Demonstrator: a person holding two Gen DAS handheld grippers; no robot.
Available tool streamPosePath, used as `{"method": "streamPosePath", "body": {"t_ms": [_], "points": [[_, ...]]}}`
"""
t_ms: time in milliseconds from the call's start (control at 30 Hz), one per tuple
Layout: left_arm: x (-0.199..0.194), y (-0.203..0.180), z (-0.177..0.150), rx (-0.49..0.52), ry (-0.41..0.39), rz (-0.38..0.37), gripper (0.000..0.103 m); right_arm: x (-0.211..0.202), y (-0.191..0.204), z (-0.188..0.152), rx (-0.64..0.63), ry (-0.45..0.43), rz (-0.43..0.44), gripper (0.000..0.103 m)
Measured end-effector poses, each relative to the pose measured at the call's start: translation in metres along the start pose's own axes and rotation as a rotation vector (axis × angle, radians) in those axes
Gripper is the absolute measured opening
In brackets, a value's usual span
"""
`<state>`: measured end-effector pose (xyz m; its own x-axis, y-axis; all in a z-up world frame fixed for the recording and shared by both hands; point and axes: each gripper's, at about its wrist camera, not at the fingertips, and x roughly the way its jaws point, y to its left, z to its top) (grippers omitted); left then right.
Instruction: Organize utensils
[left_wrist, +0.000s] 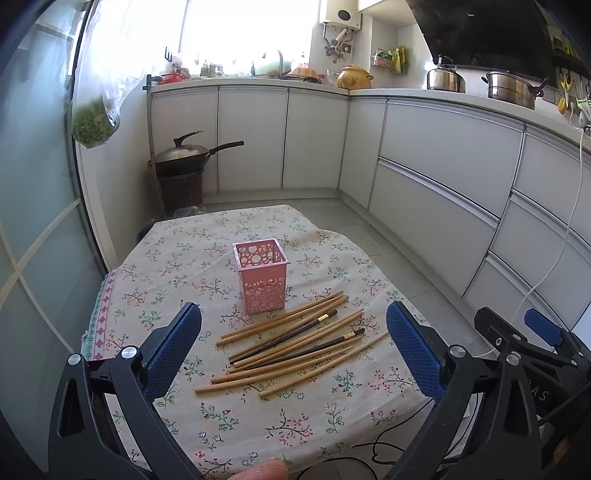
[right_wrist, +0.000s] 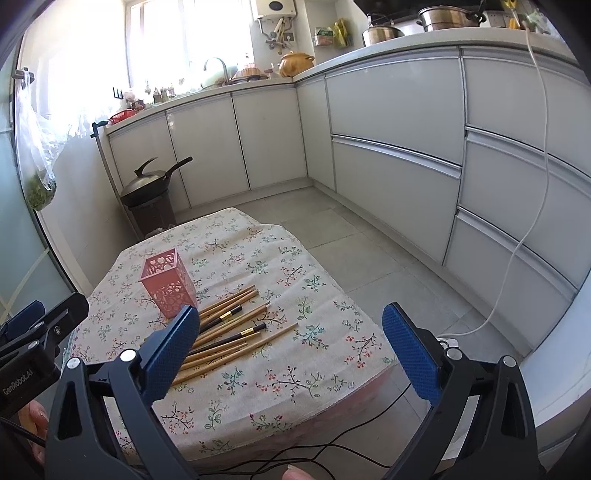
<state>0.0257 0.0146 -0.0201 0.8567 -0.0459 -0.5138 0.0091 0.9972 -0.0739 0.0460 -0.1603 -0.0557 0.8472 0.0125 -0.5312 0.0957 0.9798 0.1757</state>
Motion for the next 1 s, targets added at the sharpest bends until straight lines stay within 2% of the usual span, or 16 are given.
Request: {"method": "streamPosePath", "body": {"t_ms": [1000], "points": [[0.0016, 0.0026, -0.0024, 0.006, 0.01, 0.002, 0.096, 0.0019, -0.0005, -0.0004, -0.001, 0.006, 0.002, 0.096]]}}
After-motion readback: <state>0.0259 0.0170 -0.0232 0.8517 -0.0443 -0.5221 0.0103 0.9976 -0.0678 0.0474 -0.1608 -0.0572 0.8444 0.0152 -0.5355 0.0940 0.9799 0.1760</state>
